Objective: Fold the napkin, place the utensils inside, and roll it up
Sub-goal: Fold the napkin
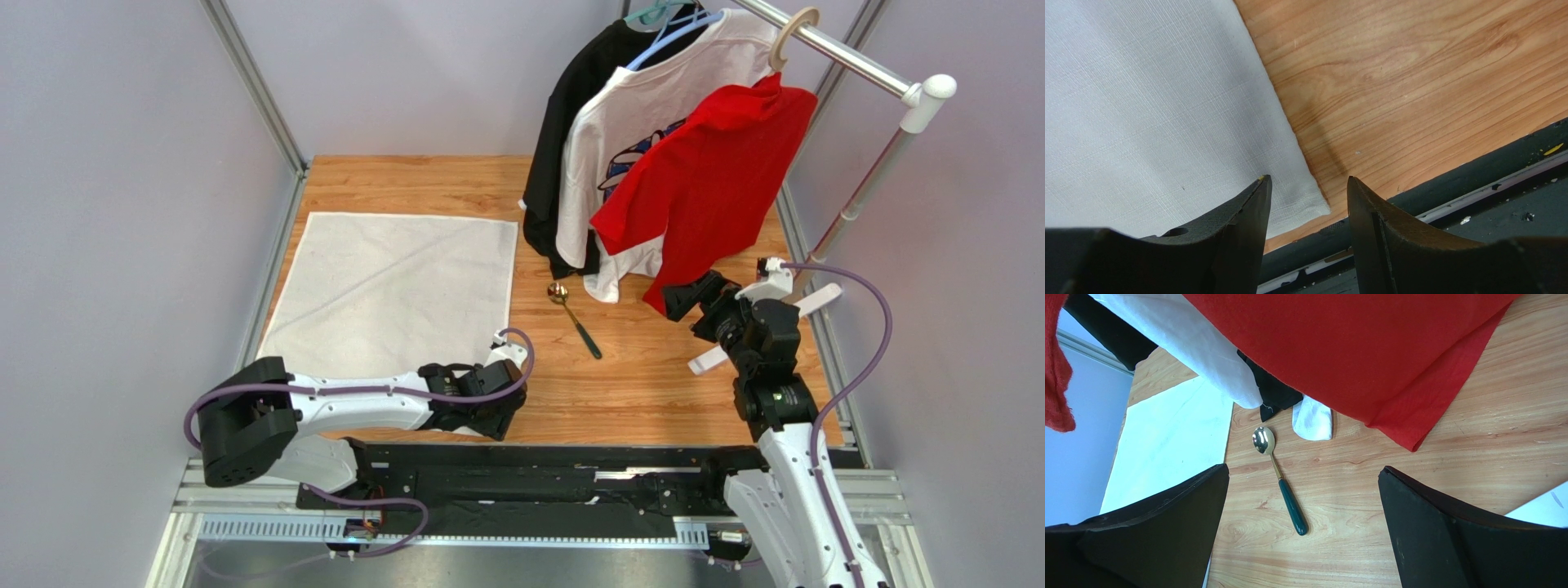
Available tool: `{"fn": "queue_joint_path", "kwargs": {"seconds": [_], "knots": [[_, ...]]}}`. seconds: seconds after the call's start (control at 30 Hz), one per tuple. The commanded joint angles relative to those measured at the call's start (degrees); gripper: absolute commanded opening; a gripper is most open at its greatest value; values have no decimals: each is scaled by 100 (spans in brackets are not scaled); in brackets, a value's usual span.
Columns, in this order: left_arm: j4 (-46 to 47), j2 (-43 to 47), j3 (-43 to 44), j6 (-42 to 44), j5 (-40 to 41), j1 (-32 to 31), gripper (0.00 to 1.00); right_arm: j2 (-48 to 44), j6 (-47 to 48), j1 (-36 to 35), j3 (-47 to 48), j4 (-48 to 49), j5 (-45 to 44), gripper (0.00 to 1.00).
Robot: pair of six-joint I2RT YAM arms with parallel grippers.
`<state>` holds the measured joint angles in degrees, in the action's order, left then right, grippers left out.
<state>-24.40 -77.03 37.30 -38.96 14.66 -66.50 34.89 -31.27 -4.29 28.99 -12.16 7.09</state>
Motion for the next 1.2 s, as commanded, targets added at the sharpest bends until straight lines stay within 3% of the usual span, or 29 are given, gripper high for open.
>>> {"fn": "queue_joint_path", "kwargs": {"seconds": [0.0,0.73,1.17], "knots": [[129,127,-82,-349,90,-205,57,0,-11,25,63,118,3,97],[-592,-321,181,-1281,1110,-1155,52,-9,50,16,115,21,29,97],[-478,-250,278,-912,1356,-1181,50,-35,138,25,194,-146,29,97]]}}
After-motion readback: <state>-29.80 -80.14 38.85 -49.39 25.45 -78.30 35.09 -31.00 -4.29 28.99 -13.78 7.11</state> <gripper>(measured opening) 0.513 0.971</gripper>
